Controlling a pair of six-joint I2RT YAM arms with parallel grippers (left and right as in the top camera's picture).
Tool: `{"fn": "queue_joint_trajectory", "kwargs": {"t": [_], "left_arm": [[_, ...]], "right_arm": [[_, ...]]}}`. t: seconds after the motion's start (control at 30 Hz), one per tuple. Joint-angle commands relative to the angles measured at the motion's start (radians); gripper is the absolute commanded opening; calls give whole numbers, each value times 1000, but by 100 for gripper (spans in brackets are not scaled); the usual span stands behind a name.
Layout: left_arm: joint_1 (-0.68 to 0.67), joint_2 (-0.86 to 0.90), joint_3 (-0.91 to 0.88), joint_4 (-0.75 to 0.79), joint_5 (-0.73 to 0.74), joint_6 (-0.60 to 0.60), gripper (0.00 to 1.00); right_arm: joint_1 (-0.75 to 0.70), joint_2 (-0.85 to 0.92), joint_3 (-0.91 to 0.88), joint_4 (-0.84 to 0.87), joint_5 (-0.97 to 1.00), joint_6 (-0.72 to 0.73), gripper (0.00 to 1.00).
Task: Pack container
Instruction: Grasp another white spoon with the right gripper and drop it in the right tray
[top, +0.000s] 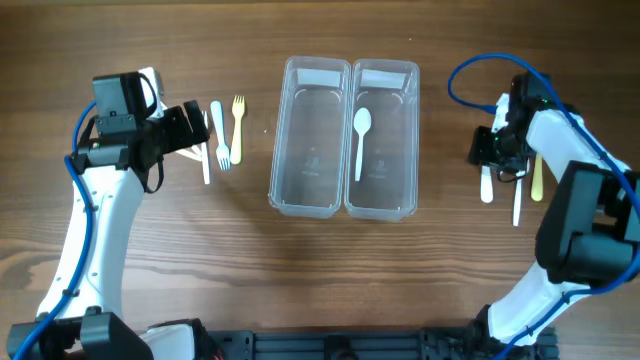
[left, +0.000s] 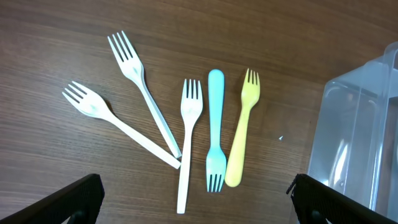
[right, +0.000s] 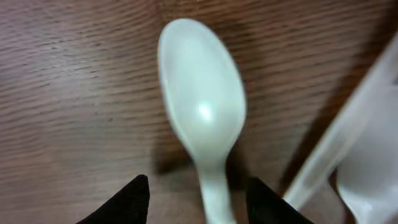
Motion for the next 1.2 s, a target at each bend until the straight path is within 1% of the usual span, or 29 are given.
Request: {"fn": "queue_joint_trajectory", "kwargs": {"t": [0.0, 0.03, 0.1, 0.13, 0.17, 0.2, 0.33, 0.47, 0.53, 0.63, 0.73, 0.83, 0.87, 1.0, 1.1, 1.17], "left_arm": [[4, 2, 17, -12, 20, -17, 100], [4, 2, 17, -16, 20, -17, 100], [4, 2, 17, -16, 20, -17, 100], [4, 2, 17, -15, 20, -17, 100], [4, 2, 17, -16, 20, -17, 100], [4, 2, 17, -16, 20, -17, 100], [4, 2, 17, -15, 20, -17, 100], [4, 2, 17, -15, 20, -17, 100], [4, 2, 17, -15, 20, -17, 100], [4, 2, 17, -15, 20, -17, 100], [4, 2, 17, -15, 20, -17, 100], [4, 2, 17, -15, 20, -17, 100], [4, 2, 17, -15, 20, -17, 100], [4, 2, 17, -15, 19, -17, 100], [4, 2, 17, -15, 19, -17, 100], [4, 2, 17, -15, 19, -17, 100]], "right_arm": [[0, 40, 3, 8, 2, -9, 50], [0, 51, 3, 8, 23, -9, 49], [0, 63, 3, 8, 24, -9, 43], [0, 66, 3, 8, 24, -8, 36], [0, 68, 3, 7, 24, -7, 32], [0, 68, 3, 8, 24, -5, 32], [0, 68, 3, 7, 24, 2, 16], [0, 65, 11, -10, -21, 28, 4], [1, 50, 37, -34, -42, 29, 4], [5, -35, 137, -99, -128, 29, 4], [37, -188, 247, -119, -240, 114, 4], [115, -310, 282, -78, -257, 214, 4], [135, -323, 282, -73, -256, 216, 4], [282, -306, 255, -74, -196, 227, 4], [375, -225, 192, -37, -152, 257, 5], [422, -144, 172, -15, -179, 254, 4]]}}
